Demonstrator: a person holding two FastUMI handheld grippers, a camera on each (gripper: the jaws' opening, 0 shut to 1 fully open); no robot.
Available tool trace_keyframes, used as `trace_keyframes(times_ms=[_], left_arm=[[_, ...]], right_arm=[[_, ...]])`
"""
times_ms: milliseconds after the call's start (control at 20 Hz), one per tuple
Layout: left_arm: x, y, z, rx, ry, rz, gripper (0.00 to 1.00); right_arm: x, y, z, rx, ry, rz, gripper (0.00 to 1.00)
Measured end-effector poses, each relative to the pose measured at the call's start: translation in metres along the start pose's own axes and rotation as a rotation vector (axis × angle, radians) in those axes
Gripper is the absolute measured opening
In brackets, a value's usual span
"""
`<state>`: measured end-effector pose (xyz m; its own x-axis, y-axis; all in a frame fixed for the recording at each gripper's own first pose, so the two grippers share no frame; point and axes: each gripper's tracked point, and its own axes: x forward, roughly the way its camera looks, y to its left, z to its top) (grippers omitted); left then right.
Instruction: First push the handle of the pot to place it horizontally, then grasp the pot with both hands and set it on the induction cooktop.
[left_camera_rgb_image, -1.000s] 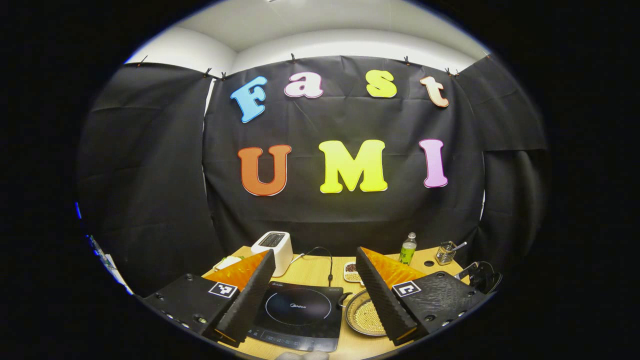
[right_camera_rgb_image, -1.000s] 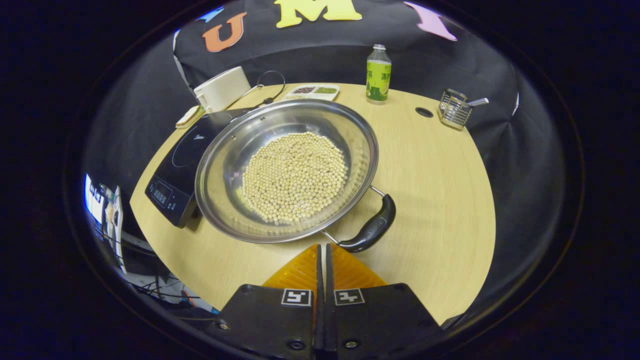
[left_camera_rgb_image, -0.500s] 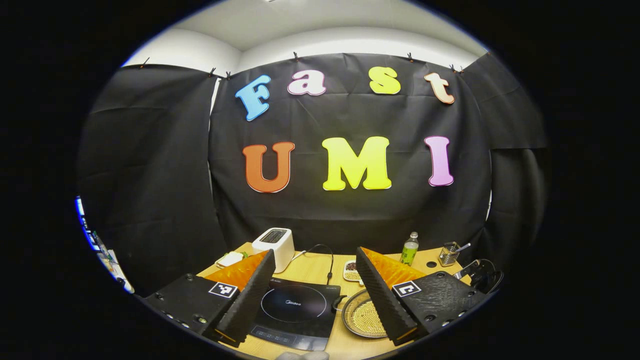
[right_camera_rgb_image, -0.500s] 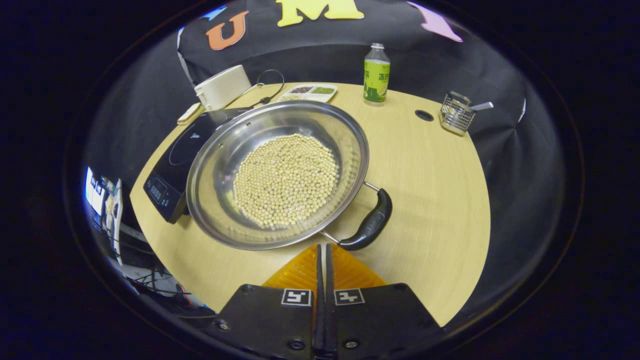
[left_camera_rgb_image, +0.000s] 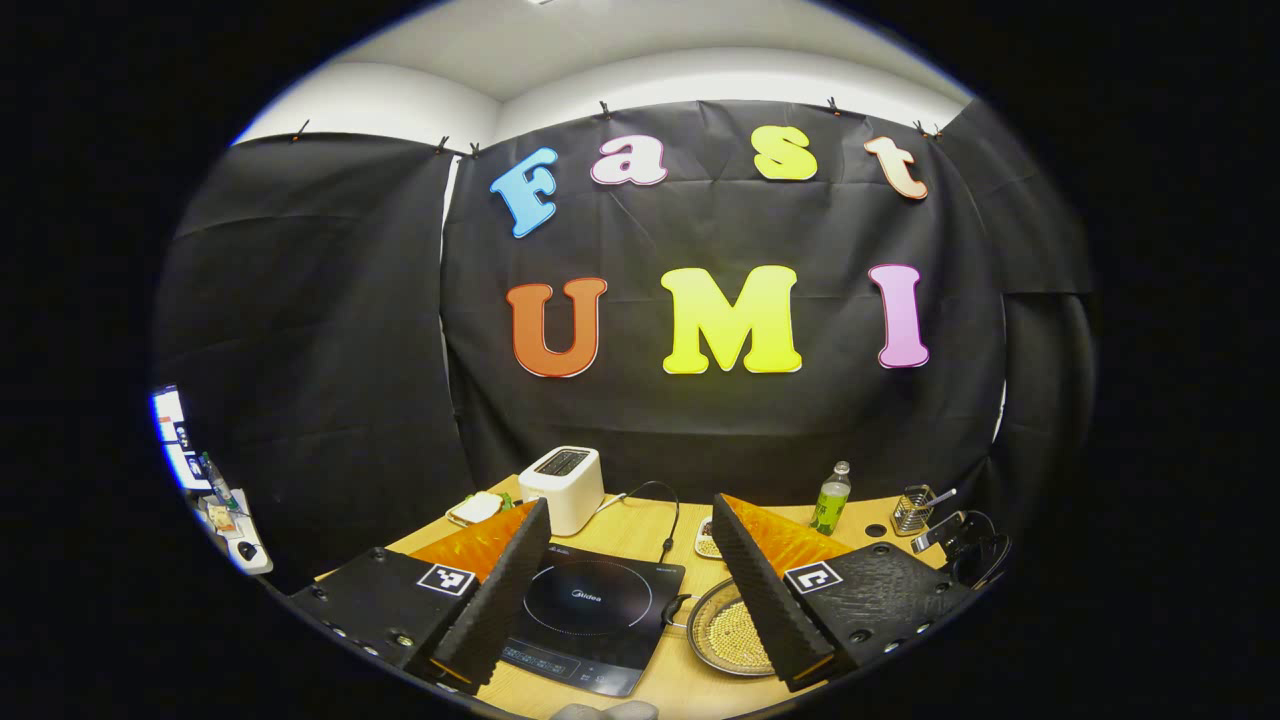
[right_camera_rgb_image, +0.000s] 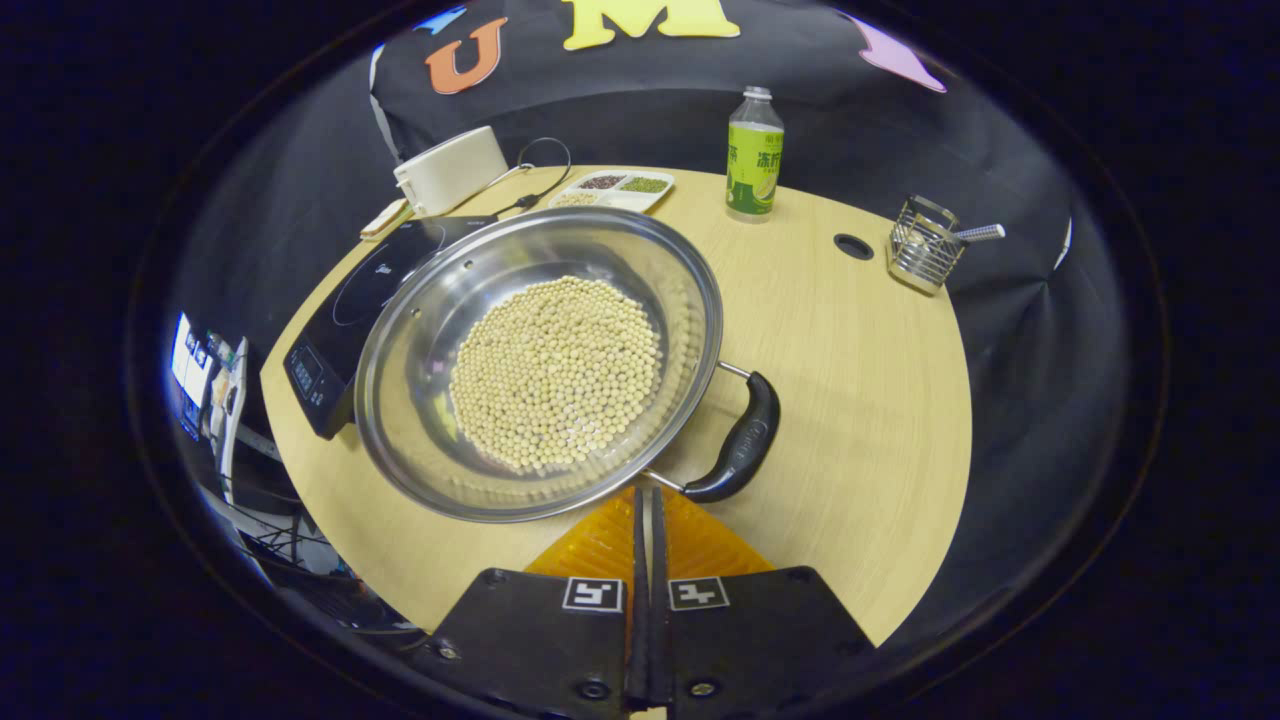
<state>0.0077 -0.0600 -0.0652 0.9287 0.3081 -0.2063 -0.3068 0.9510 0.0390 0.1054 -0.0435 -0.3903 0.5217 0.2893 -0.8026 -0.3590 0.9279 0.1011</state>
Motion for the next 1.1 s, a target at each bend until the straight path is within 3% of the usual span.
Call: trace_keyframes(times_ms=[400, 750, 900, 1100], left_arm=[[-0.001, -0.006, -0.014, 0.014, 0.022, -0.003, 0.96], [0.012, -0.016, -0.043, -0.002, 0.059, -0.121, 0.97], [0.020, -0.019, -0.071, 0.005, 0.118, -0.185, 0.96], [0.034, -0.022, -0.109, 0.048, 0.182, -0.250, 0.97]], right_arm=[[0.003, -0.015, 0.009, 0.000, -0.026, -0.014, 0.01], [-0.014, -0.017, 0.001, 0.055, -0.101, -0.072, 0.04], [-0.032, -0.017, -0.001, 0.093, -0.146, -0.117, 0.00], [-0.050, -0.010, 0.000, 0.148, -0.194, -0.139, 0.05]])
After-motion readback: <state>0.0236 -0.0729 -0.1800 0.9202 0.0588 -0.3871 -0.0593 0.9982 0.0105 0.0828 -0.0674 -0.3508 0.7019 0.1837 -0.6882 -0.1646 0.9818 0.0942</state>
